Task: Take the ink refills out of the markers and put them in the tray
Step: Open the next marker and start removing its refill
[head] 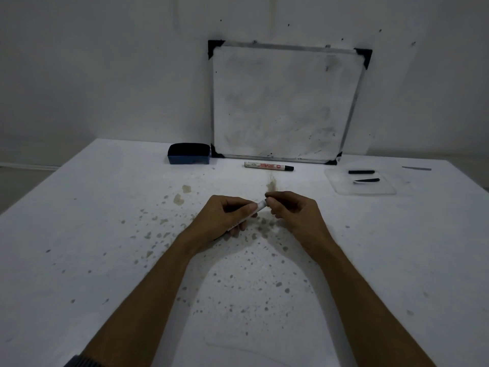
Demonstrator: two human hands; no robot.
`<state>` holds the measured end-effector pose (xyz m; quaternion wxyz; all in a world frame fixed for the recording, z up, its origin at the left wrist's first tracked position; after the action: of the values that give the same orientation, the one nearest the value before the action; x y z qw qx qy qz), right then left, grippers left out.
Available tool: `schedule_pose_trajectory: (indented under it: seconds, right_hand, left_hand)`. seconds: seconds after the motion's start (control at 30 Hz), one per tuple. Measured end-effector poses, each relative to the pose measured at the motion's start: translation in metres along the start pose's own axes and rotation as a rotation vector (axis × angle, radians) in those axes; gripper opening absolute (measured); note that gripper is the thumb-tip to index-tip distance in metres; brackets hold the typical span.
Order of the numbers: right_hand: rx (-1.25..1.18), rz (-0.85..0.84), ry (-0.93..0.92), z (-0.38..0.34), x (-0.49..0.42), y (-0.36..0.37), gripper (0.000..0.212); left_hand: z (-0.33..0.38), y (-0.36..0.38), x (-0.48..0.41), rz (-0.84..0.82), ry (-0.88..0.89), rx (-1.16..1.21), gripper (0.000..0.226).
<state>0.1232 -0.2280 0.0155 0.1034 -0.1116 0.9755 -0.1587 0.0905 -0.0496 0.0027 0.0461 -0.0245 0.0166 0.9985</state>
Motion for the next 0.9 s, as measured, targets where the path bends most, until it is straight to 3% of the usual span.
schedule_pose_trajectory:
  seconds: [0.5,0.63,0.77,0.9]
  right_hand:
    - [-0.072,-0.085,0.022,0.005,0.002,0.014,0.026]
    - [-0.023,-0.018,-0.032,-0.005,0.002,0.017,0.029]
    - [0.067,0.124,-0.019,-0.013,0.004,0.013,0.042]
    - [0.219,0.103,-0.045,-0.019,0.015,0.023,0.047]
  left_hand:
    - [-0.002,-0.008,0.002,0.018,0.026,0.007,0.026]
    - [0.0,-0.004,0.001,0.034,0.001,0.026,0.027]
    - [0.006,-0.003,0.0,0.131,0.007,0.139,0.027]
    - [0.007,0.004,0.001,0.133,0.019,0.597,0.027]
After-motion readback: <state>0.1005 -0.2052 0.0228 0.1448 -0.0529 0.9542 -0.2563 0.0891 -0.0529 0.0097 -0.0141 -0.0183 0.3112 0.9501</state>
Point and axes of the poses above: each hand's wrist, its own x-axis away from the middle knuckle, its own y-axis out of the palm, z = x × y, the point moved 10 cm from there along -x, towards the middle knuckle, and after that the axes turned 12 degrees about x, right-handed, at the moved point
